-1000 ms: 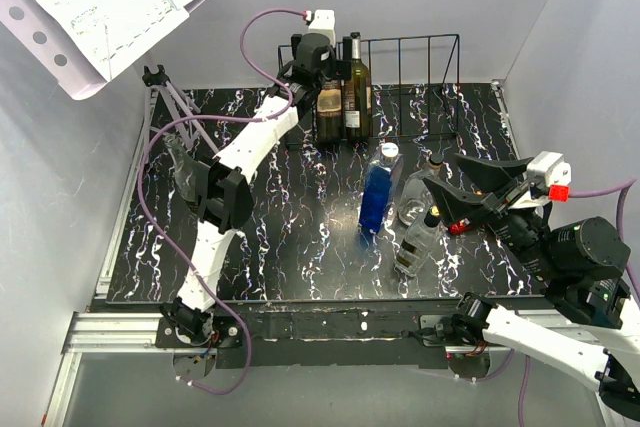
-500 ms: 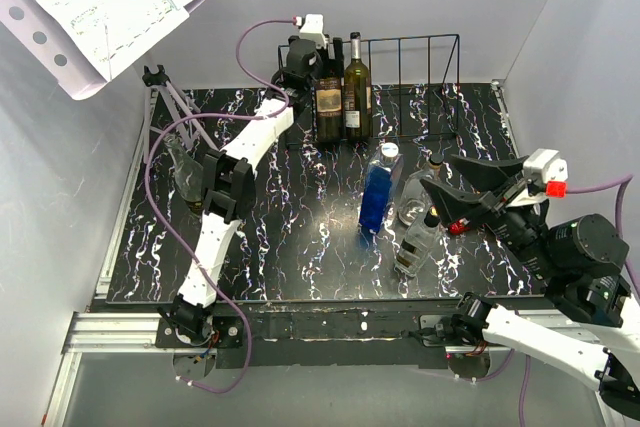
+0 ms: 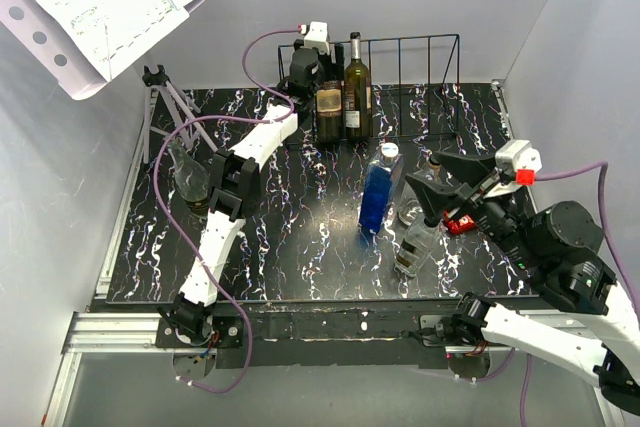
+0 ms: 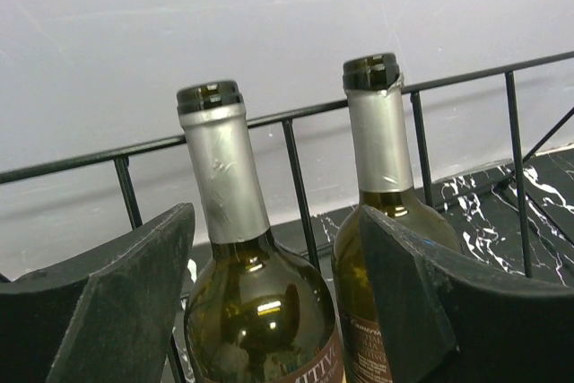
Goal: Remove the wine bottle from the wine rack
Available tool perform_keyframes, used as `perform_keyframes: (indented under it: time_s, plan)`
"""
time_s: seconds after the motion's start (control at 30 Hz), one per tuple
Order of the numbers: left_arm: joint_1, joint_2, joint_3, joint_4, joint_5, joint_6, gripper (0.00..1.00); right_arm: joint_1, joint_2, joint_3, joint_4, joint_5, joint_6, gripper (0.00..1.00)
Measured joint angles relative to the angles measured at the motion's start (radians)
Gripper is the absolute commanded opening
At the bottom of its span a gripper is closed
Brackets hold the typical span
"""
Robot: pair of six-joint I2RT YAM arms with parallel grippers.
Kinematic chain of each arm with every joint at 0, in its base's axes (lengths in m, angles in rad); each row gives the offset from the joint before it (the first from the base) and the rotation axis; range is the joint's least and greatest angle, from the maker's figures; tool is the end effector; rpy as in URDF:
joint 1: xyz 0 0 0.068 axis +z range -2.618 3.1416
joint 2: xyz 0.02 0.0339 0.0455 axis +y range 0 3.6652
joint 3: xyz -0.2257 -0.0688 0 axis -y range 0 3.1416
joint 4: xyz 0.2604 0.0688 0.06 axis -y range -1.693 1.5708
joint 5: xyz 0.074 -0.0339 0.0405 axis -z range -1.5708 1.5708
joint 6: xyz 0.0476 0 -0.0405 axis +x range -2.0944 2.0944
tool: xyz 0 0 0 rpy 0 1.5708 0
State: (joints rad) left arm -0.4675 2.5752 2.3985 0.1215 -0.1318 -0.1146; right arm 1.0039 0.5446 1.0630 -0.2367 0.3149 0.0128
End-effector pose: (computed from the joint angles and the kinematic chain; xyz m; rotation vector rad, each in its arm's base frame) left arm 0.5370 -0.2641 0.2412 0.1863 1.6256 -0.3402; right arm 0.0865 0.1085 0.4447 -0.3778 1.2781 0.6635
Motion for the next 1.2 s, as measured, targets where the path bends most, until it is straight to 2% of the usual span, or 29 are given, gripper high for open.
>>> perform_keyframes:
  time_s: [0.23,0.43,0.5,0.6,0.7,0.77,0.83,1.0,1.2]
  plan:
    - [0.001,0.026,0.035,0.057,0.000,0.027,0.65,0.000,0.047,0.004,0.023,0.013,-0.040,0.73]
    - [0.006,0.068,0.040,0.089,-0.002,0.039,0.62,0.000,0.067,0.004,0.070,0.027,-0.069,0.74]
    - [0.012,0.079,0.040,0.089,0.001,0.035,0.57,0.000,0.073,0.004,0.083,0.031,-0.074,0.74]
    - [0.021,0.089,0.040,0.097,0.013,0.022,0.42,0.000,0.079,0.004,0.093,0.034,-0.086,0.74]
    - [0.024,0.089,0.040,0.111,0.024,-0.003,0.14,0.000,0.084,0.004,0.105,0.039,-0.097,0.75]
    - [0.021,0.084,0.043,0.137,0.029,-0.042,0.01,0.000,0.087,0.004,0.108,0.042,-0.101,0.75]
    - [0.020,0.074,0.037,0.153,0.048,-0.035,0.00,0.000,0.088,0.004,0.112,0.044,-0.106,0.75]
    - [0.028,-0.014,-0.120,0.240,0.092,-0.047,0.00,0.000,0.087,0.004,0.117,0.050,-0.116,0.75]
    - [0.031,-0.041,-0.159,0.261,0.157,-0.053,0.00,0.000,0.084,0.003,0.128,0.050,-0.117,0.75]
